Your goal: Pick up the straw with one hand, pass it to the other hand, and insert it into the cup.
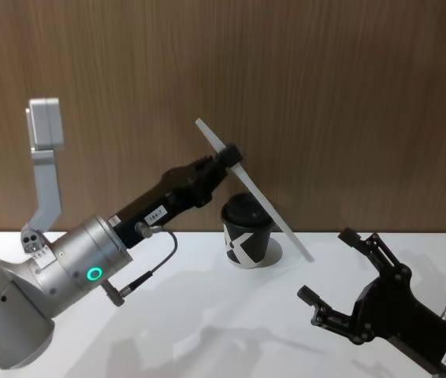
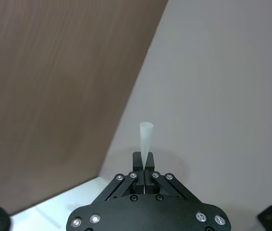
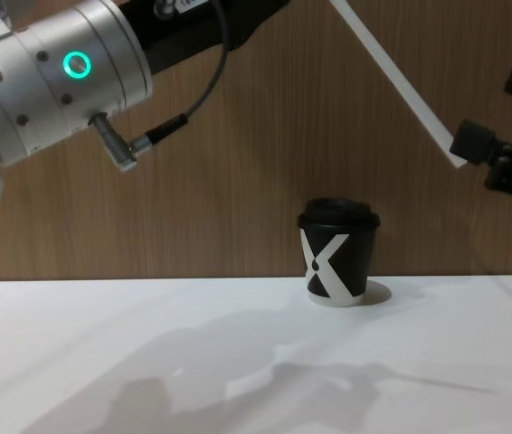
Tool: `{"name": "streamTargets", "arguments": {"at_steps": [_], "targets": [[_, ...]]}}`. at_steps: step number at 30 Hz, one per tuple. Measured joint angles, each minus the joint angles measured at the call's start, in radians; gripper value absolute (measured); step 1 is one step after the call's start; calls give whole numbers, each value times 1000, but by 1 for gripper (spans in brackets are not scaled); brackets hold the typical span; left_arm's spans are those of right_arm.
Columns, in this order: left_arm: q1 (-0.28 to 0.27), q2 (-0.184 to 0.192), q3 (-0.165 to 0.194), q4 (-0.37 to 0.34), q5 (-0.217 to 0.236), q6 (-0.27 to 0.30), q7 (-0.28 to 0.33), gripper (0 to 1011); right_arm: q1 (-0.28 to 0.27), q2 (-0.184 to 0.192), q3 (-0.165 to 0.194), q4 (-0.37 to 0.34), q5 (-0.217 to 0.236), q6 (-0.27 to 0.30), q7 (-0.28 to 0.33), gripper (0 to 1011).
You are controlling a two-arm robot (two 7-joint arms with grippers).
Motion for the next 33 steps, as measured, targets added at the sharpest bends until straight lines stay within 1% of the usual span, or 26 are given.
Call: {"name": "streamTargets", "arguments": {"at_steps": [3,4,6,7,9,10,11,13,16,17,18,21,22,25,26,27,30,33], "targets": [[-6,5,8,-9,30,-14,25,10,0,0,0,0,0,0,0,1003],[-11,8,14,-14,55,-24,47,8,0,0,0,0,0,0,0,1004],[-16,10,20,-18,76,-32,65,10,0,0,0,0,0,0,0,1004],[-21,12,26,-22,97,-39,84,10,0,0,0,0,0,0,0,1003],[-26,13,32,-24,123,-47,107,8,0,0,0,0,0,0,0,1004],[-33,13,40,-25,148,-54,130,8,0,0,0,0,0,0,0,1003],[-36,13,43,-25,155,-57,137,8,0,0,0,0,0,0,0,1004],[-47,12,53,-25,193,-67,170,8,0,0,0,0,0,0,0,1004],[-59,9,66,-20,233,-77,204,10,0,0,0,0,0,0,0,1003],[-68,5,76,-14,258,-83,225,10,0,0,0,0,0,0,0,1004],[-70,3,78,-11,270,-87,234,8,0,0,0,0,0,0,0,1003],[-91,-9,97,9,327,-104,276,8,0,0,0,0,0,0,0,1004],[-98,-13,104,17,339,-109,284,8,0,0,0,0,0,0,0,1004],[-125,-32,124,53,399,-131,322,8,0,0,0,0,0,0,0,1004],[-125,-32,124,53,399,-131,322,8,0,0,0,0,0,0,0,1004],[-136,-39,132,68,417,-139,333,10,0,0,0,0,0,0,0,1003],[-156,-56,146,102,450,-152,350,10,0,0,0,0,0,0,0,1003],[-174,-70,157,131,474,-162,359,10,0,0,0,0,0,0,0,1004]]}}
